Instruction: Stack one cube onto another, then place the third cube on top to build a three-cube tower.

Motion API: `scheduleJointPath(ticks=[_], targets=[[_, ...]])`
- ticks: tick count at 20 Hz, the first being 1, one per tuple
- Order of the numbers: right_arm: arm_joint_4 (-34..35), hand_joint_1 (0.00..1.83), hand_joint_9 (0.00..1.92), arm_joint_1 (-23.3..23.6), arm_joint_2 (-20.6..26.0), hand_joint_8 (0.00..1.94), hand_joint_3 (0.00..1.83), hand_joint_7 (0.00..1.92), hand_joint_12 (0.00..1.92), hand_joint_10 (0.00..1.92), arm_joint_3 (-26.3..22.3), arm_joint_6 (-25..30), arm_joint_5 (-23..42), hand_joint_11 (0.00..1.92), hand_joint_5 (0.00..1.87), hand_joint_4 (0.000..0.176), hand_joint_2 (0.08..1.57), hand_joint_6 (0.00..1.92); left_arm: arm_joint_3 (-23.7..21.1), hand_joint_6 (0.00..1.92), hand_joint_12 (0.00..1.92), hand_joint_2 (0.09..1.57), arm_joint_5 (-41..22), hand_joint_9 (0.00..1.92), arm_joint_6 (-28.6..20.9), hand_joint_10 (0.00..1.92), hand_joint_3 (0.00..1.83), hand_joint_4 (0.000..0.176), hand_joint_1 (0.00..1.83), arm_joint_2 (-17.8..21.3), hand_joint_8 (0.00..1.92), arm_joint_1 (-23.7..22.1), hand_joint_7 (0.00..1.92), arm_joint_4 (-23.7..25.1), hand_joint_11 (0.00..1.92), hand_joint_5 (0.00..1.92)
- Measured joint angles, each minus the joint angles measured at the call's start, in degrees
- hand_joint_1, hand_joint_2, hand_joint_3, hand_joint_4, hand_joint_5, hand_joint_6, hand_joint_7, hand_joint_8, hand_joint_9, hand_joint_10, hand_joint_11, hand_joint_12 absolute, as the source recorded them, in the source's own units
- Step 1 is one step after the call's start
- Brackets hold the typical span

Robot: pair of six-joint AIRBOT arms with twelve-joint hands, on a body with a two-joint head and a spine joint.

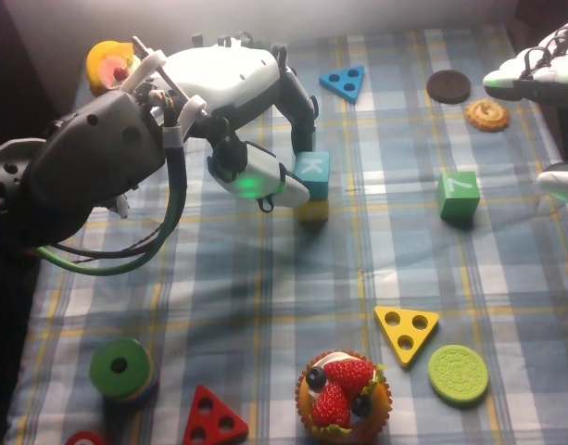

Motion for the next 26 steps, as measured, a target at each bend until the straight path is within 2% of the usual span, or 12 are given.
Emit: scheduleJointPath(ticks=[2,3,6,12,15,16,17,18,19,23,26], targets=[[0.0,0.47,0.39,0.0,0.0,0.00,0.00,0.44,0.81,0.00,0.0,0.0,0.0,0.00,0.37,0.000,1.28,0.00,0.0,0.95,0.91,1.10,0.0,0.43,0.0,0.00,0.00,0.176,1.01,0.0,0.00,0.0,0.61,0.0,0.00,0.99],[0.0,0.48,0.40,0.0,0.0,0.00,0.00,0.44,0.81,0.00,0.0,0.1,0.0,0.00,0.37,0.000,1.28,0.00,0.0,0.89,0.91,1.09,0.0,0.45,0.0,0.01,0.00,0.176,1.02,0.0,0.00,0.0,0.62,0.0,0.02,1.03],[0.0,0.46,0.41,0.0,0.0,0.00,0.00,0.44,0.82,0.00,0.0,0.2,0.0,0.01,0.37,0.000,1.28,0.00,0.0,0.88,0.98,1.08,0.2,0.45,0.0,0.00,0.00,0.176,1.02,0.0,0.00,0.0,0.58,0.0,0.00,1.03],[0.0,0.56,0.40,0.0,0.0,0.00,0.00,0.44,0.84,0.00,0.0,0.2,0.0,0.00,0.37,0.000,1.27,0.00,-0.4,0.89,0.96,1.08,0.0,0.46,-0.2,0.00,0.00,0.176,1.02,0.7,0.00,0.6,0.57,0.0,0.01,1.03],[0.0,0.60,0.40,0.0,0.0,0.00,0.00,0.43,0.82,0.00,0.0,0.2,0.0,0.00,0.36,0.000,1.27,0.00,-0.8,0.97,0.92,1.10,0.0,0.44,-0.2,0.00,0.00,0.176,1.00,1.2,0.00,0.7,0.55,0.0,0.00,0.97],[0.0,0.61,0.39,0.0,0.0,0.00,0.00,0.43,0.81,0.00,0.0,0.2,0.0,0.00,0.36,0.000,1.27,0.00,-0.8,0.39,0.90,1.01,-0.1,0.44,-0.1,0.01,0.00,0.147,0.88,1.2,0.01,0.7,0.54,0.0,0.00,0.87],[0.0,0.63,0.39,0.0,0.0,0.00,0.00,0.43,0.80,0.00,0.0,0.2,0.0,0.00,0.37,0.000,1.26,0.00,-0.8,0.13,0.91,0.99,0.0,0.44,-0.2,0.00,0.00,0.145,0.85,1.2,0.00,0.7,0.54,0.0,0.00,0.88],[0.0,0.63,0.38,0.0,0.0,0.00,0.00,0.43,0.80,0.00,0.0,0.2,0.0,0.00,0.36,0.000,1.26,0.00,-0.8,0.05,0.88,0.99,0.0,0.44,0.0,0.00,0.00,0.154,0.84,1.2,0.00,0.9,0.53,0.0,0.00,0.86],[0.0,0.66,0.39,0.0,0.0,0.00,0.00,0.43,0.83,0.00,0.0,0.2,0.0,0.00,0.36,0.000,1.25,0.00,-0.8,0.02,0.88,0.99,0.1,0.43,0.0,0.00,0.00,0.142,0.84,1.2,0.00,0.9,0.53,0.0,0.00,0.85],[0.0,0.70,0.39,0.0,0.0,0.00,0.00,0.44,0.82,0.00,0.0,0.2,0.0,0.00,0.37,0.000,1.23,0.00,-0.8,0.00,0.89,0.98,0.2,0.43,0.0,0.00,0.00,0.160,0.81,1.2,0.00,1.0,0.52,0.0,0.01,0.80],[0.0,0.70,0.40,0.0,0.0,0.00,0.00,0.44,0.90,0.00,0.0,0.2,0.0,0.00,0.36,0.000,1.23,0.00,-0.8,0.00,0.90,0.96,0.2,0.44,0.0,0.01,0.00,0.168,0.81,1.2,0.00,1.0,0.51,0.1,0.03,0.75]])
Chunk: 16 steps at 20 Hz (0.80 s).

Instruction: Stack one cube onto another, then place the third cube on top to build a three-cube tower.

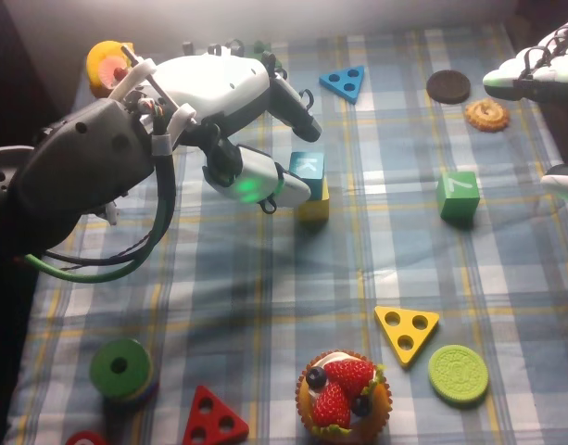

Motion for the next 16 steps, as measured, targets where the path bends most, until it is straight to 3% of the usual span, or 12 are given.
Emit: scheduleJointPath(ticks=[1,2,4,7,10,11,12,14,16], targets=[[0.0,0.65,0.40,0.0,0.0,0.00,0.00,0.43,0.92,0.00,0.0,0.0,0.0,0.00,0.34,0.000,1.23,0.00,-0.5,0.00,0.95,0.93,-0.4,0.41,0.0,0.00,0.00,0.176,0.78,0.2,0.00,0.1,0.44,0.0,0.01,0.57],[0.0,0.65,0.40,0.0,0.0,0.00,0.00,0.43,0.92,0.00,0.0,0.0,0.0,0.00,0.34,0.000,1.23,0.00,-0.8,0.00,0.95,0.93,-0.7,0.41,0.0,0.00,0.00,0.176,0.78,0.4,0.00,0.3,0.44,0.0,0.01,0.57],[0.0,0.66,0.38,0.0,-0.6,0.00,0.00,0.41,0.90,0.00,0.5,0.0,0.2,0.00,0.32,0.000,1.20,0.00,-2.9,0.00,0.92,0.88,-1.9,0.35,0.0,0.00,0.00,0.176,0.74,1.6,0.00,1.1,0.34,0.2,0.00,0.34],[0.0,0.67,0.34,1.1,-2.4,0.00,0.00,0.36,0.86,0.00,1.3,0.0,-0.9,0.03,0.29,0.000,1.12,0.00,-6.1,0.00,0.62,0.83,-4.9,0.20,-4.6,0.00,0.00,0.176,0.66,4.3,0.00,2.6,0.17,3.1,0.00,0.05],[-0.8,0.79,0.33,4.5,-5.5,0.00,0.00,0.36,0.82,0.00,3.5,0.1,-3.7,0.00,0.31,0.000,1.04,0.00,-11.3,0.01,0.26,0.79,-12.4,0.06,-11.6,0.00,0.00,0.176,0.59,9.8,0.01,5.7,0.03,6.9,0.00,0.04],[-1.3,0.76,0.36,5.6,-6.4,0.00,0.00,0.38,0.90,0.01,4.3,0.1,-5.4,0.00,0.32,0.000,1.03,0.00,-13.1,0.00,0.23,0.78,-14.8,0.07,-12.9,0.01,0.00,0.176,0.63,11.6,0.00,7.0,0.02,7.7,0.00,0.03],[-1.9,0.70,0.40,6.6,-7.2,0.01,0.00,0.40,0.98,0.01,5.0,0.1,-7.1,0.00,0.33,0.019,1.01,0.00,-14.7,0.00,0.30,0.78,-17.2,0.07,-14.8,0.00,0.00,0.176,0.61,13.2,0.00,8.2,0.02,8.5,0.00,0.01],[-3.3,0.73,0.39,8.0,-8.7,0.00,0.00,0.39,0.98,0.01,6.1,0.2,-10.8,0.00,0.34,0.033,1.00,0.00,-18.1,0.00,0.32,0.78,-23.3,0.06,-19.8,0.00,0.00,0.176,0.58,16.7,0.00,11.6,0.02,10.2,0.00,0.00],[-3.4,0.79,0.39,8.2,-9.7,0.00,0.00,0.39,0.99,0.00,7.1,0.1,-13.4,0.00,0.35,0.019,0.99,0.00,-20.5,0.00,0.32,0.77,-28.2,0.08,-23.0,0.01,0.00,0.176,0.55,19.2,0.01,14.3,0.04,10.8,0.02,0.00]])
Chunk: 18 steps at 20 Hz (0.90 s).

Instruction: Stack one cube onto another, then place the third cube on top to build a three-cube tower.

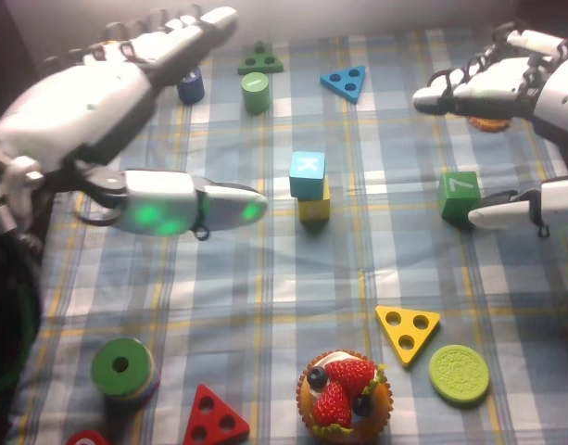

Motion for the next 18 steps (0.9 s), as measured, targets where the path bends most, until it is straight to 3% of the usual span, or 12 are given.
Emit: scheduleJointPath(ticks=[3,7,10,14,18], targets=[[0.0,0.81,0.45,0.4,-1.2,0.01,0.00,0.44,1.03,0.02,1.3,-0.1,-3.9,0.07,0.39,0.001,0.98,0.01,-2.8,0.00,0.38,0.78,-5.8,0.09,-1.4,0.00,0.00,0.176,0.54,2.6,0.00,2.7,0.05,1.1,0.00,0.00],[-0.4,0.83,0.50,2.8,-2.8,0.01,0.00,0.52,0.98,0.01,1.8,-2.9,-7.5,0.13,0.51,0.000,0.98,0.01,-4.1,0.00,0.26,0.79,-10.7,0.06,-3.5,0.01,0.00,0.176,0.59,3.9,0.00,4.1,0.04,2.0,0.00,0.00],[-0.7,0.90,0.51,4.3,-3.6,0.00,0.00,0.54,1.16,0.00,1.9,-6.0,-10.2,0.04,0.57,0.000,0.99,0.01,-4.3,0.00,0.44,0.78,-12.1,0.11,-3.5,0.00,0.00,0.176,0.58,4.2,0.00,4.4,0.06,1.6,0.00,0.00],[-0.5,0.94,0.54,5.0,-4.5,0.00,0.00,0.59,1.03,0.00,3.3,-7.0,-12.8,0.10,0.69,0.000,0.98,0.01,-4.5,0.00,0.43,0.77,-12.0,0.12,-3.6,0.00,0.00,0.176,0.62,4.2,0.00,4.4,0.08,2.0,0.00,0.03],[-0.3,0.96,0.52,5.1,-5.2,0.00,0.00,0.60,1.04,0.00,4.0,-6.9,-14.5,0.06,0.80,0.000,0.98,0.02,-4.5,0.01,0.43,0.76,-12.0,0.14,-3.6,0.01,0.00,0.176,0.66,4.2,0.01,4.4,0.10,1.8,0.00,0.04]])
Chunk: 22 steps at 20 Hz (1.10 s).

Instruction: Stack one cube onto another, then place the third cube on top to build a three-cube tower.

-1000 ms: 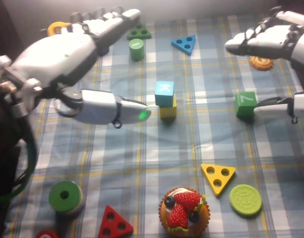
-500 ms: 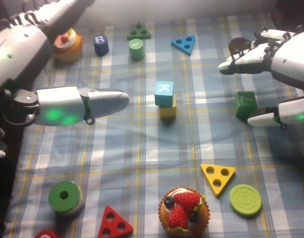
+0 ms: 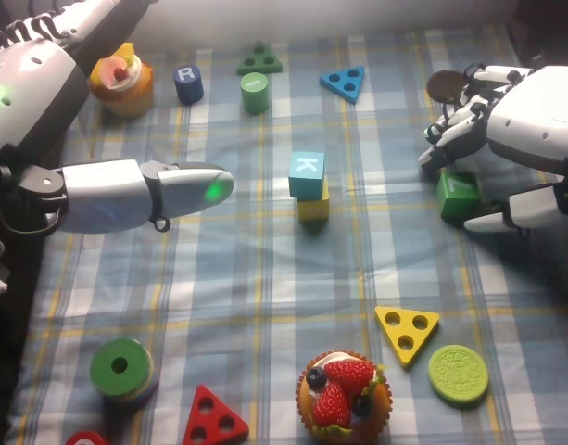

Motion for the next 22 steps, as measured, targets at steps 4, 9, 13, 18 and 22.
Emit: scheduleJointPath(ticks=[4,9,13,18,22], targets=[[0.0,0.95,0.58,0.3,-0.4,0.01,0.00,0.65,1.03,0.01,0.1,0.0,-0.1,0.13,0.90,0.000,0.98,0.03,-0.1,0.00,0.46,0.76,-0.1,0.15,0.0,0.00,0.00,0.176,0.65,0.0,0.00,0.0,0.11,0.0,0.00,0.04],[0.0,1.00,0.67,0.5,-0.6,0.02,0.00,0.73,1.09,0.03,0.2,0.0,-0.2,0.18,0.98,0.000,1.00,0.04,-0.3,0.00,0.48,0.77,-0.4,0.16,-0.2,0.00,0.00,0.176,0.63,0.0,0.00,0.0,0.12,-0.2,0.00,0.06],[0.1,1.16,0.77,0.7,-0.7,0.02,0.00,0.87,1.16,0.03,0.3,0.0,-0.1,0.22,1.01,0.000,1.09,0.94,-0.3,0.00,0.46,0.77,-0.4,0.16,-0.2,0.00,0.00,0.176,0.61,0.0,0.00,0.0,0.13,-0.3,0.00,0.06],[-8.3,1.16,0.79,4.7,-0.6,0.02,0.00,0.93,1.23,0.02,0.4,6.6,-0.5,0.17,1.01,0.000,1.10,0.95,-0.3,0.00,0.49,0.77,-0.6,0.16,-0.2,0.00,0.00,0.176,0.66,0.0,0.00,0.4,0.13,-1.0,0.00,0.09],[-19.8,1.14,0.80,10.7,-0.5,0.01,0.00,0.92,1.14,0.01,1.4,16.2,1.9,0.18,1.01,0.000,1.09,0.94,0.5,0.00,0.36,0.78,0.6,0.14,-0.2,0.00,0.00,0.176,0.63,0.0,0.00,0.4,0.12,-1.3,0.00,0.10]])
